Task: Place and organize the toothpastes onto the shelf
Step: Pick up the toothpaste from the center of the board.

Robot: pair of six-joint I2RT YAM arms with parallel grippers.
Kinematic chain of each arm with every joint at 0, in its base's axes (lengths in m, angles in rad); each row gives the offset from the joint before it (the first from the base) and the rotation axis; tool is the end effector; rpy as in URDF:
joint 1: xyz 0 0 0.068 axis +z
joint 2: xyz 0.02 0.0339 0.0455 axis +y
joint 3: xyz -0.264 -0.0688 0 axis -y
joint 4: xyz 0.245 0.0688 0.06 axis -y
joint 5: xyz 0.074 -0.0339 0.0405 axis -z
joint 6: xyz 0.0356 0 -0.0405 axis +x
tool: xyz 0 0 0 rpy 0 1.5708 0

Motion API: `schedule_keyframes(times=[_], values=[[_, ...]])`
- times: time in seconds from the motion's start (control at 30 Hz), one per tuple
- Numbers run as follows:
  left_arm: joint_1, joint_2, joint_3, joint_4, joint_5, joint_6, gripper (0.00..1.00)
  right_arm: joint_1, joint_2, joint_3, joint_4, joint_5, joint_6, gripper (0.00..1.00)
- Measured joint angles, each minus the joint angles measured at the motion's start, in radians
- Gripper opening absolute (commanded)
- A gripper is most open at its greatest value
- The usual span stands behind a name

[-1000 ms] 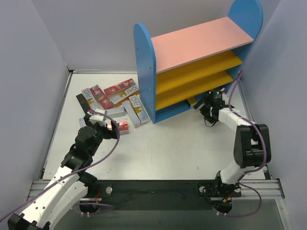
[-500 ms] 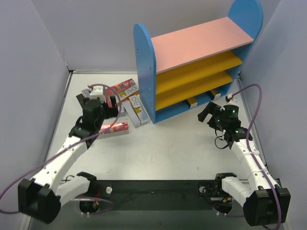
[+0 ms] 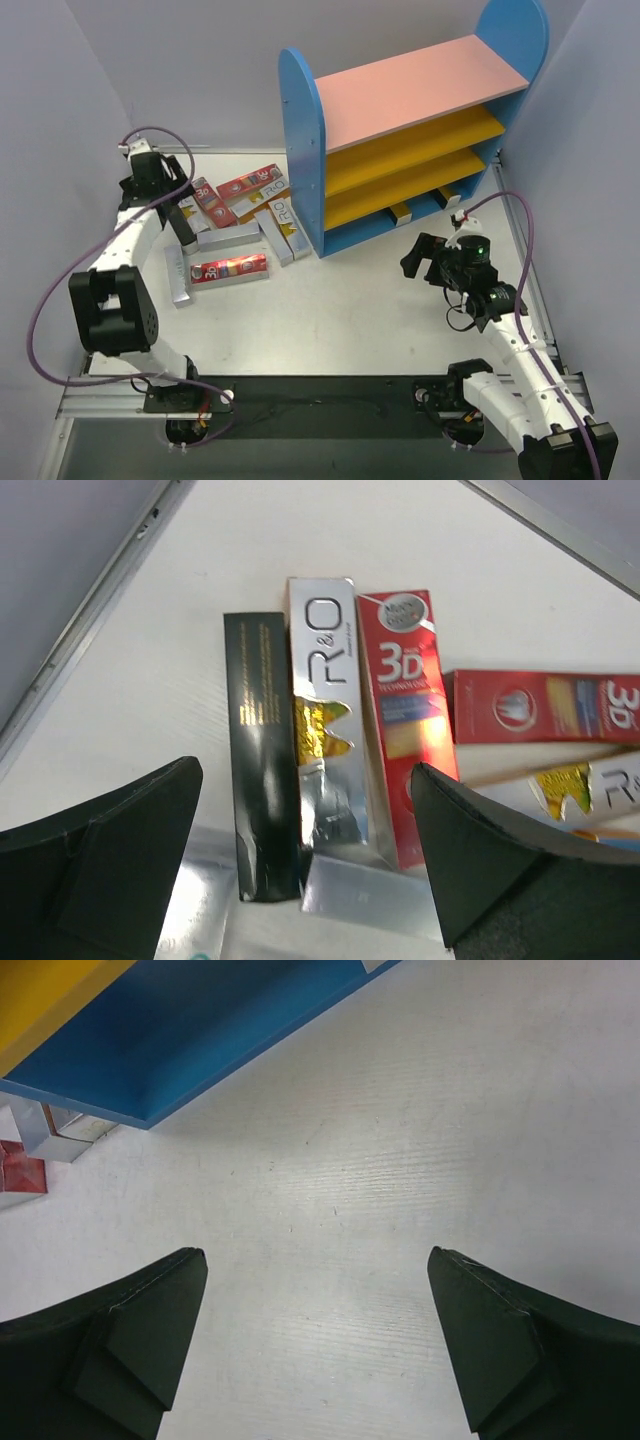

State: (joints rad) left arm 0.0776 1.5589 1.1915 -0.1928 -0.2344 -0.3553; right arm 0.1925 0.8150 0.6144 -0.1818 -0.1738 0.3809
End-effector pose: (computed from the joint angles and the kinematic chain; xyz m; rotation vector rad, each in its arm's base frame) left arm 0.3574 0.0361 0.2878 -0.5875 2.0318 0.0845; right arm 0.1874 0.0428 0.2749 0.0703 1.9859 0.5448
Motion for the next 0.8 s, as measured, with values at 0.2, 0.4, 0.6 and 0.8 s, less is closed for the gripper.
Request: schedule_keyframes(times=[0.2,0.4,0.6,0.8], values=[[0.109,0.246,0.200,-0.086,0.053,-0.008,0.96,0.006,0.001,-0.002,-0.016,0.002,-0.025,1.00],[0.182,0.460,0.347,-0.157,0.172,-0.016,0.87,0.006,0.025,-0.002,-0.024,0.002,-0.046,0.99],[0.214,0.579,0.449,-0.200,0.274,-0.038,0.74,0.006,0.039,-0.002,-0.034,0.006,-0.060,0.99],[0.214,0.586,0.473,-0.226,0.279,-0.045,0.54,0.006,0.051,-0.002,-0.042,0.013,-0.069,0.99]])
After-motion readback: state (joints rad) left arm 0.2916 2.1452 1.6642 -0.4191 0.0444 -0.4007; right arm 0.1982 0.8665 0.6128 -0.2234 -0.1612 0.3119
